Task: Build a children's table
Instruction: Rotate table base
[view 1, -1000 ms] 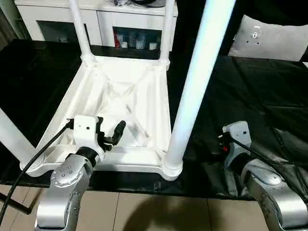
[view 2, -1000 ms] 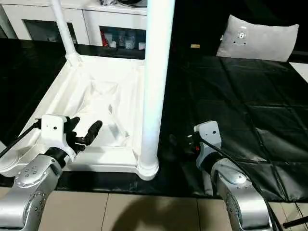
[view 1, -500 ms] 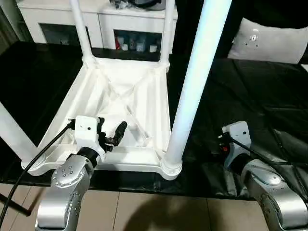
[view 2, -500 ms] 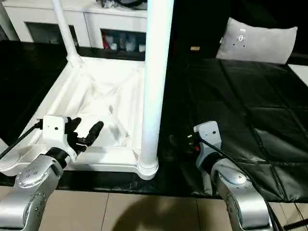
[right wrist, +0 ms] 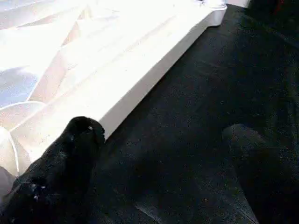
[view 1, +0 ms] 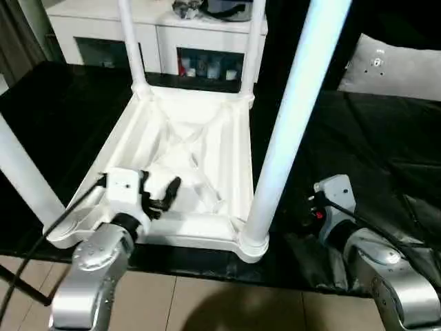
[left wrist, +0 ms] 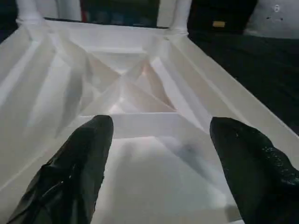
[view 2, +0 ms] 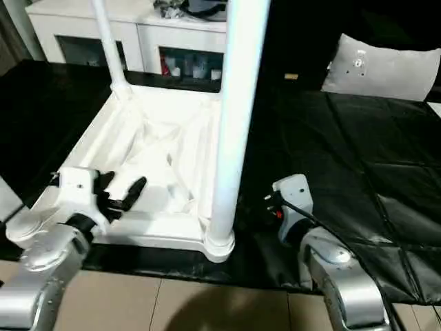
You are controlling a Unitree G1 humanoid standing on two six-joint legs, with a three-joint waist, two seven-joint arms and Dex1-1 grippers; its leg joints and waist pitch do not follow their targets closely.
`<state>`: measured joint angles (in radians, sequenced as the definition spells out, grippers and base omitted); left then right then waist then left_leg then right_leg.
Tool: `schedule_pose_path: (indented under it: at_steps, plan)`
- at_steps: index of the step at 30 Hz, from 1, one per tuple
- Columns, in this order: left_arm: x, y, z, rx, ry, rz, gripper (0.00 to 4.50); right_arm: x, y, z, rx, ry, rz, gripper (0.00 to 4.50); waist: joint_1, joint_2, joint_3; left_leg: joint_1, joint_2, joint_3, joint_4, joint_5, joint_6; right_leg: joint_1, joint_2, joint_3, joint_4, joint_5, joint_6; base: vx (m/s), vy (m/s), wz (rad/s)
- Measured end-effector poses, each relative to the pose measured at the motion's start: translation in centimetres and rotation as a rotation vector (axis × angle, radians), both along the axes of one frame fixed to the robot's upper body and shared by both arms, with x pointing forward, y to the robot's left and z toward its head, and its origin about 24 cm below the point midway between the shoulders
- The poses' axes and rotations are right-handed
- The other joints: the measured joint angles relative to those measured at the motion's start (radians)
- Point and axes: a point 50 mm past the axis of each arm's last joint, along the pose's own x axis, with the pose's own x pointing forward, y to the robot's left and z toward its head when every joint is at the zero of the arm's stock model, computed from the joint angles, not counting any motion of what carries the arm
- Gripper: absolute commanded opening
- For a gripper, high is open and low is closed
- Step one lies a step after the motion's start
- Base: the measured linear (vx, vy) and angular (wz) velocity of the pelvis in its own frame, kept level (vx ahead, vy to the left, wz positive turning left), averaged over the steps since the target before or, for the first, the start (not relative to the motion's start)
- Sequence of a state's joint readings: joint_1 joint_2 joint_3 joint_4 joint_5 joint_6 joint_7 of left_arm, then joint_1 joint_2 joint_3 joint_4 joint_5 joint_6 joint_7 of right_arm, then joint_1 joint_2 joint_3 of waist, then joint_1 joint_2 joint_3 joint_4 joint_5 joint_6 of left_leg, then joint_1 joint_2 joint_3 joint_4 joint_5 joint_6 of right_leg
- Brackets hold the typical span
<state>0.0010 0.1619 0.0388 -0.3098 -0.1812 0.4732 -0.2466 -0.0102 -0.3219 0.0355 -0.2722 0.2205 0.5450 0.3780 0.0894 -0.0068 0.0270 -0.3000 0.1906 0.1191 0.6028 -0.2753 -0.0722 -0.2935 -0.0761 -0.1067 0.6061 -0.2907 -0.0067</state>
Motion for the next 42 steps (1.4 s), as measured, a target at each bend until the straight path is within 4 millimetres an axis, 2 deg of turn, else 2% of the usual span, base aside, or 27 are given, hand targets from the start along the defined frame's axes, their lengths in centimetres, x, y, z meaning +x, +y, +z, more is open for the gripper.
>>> schedule_pose_path:
  at_steps: [40, 42]
  plan:
    - [0.0, 0.0, -0.01, -0.002, 0.002, -0.001, 3.71, -0.02, -0.12, -0.18, -0.008, 0.03, 0.0, 4.5, -0.001, 0.0, 0.0, 0.0, 0.0, 0.0, 0.0, 0.0, 0.0, 0.0, 0.0, 0.0, 0.0, 0.0, 0.001, 0.0, 0.0, 0.0]
    - [-0.03, 0.06, -0.07, -0.002, 0.005, 0.002, 3.71, 0.0, -0.11, -0.22, -0.01, 0.038, 0.002, 4.5, 0.002, 0.0, -0.001, 0.021, 0.007, 0.01, -0.006, -0.002, -0.009, -0.004, 0.002, 0.012, 0.005, -0.002, -0.001, 0.0, 0.0, 0.0]
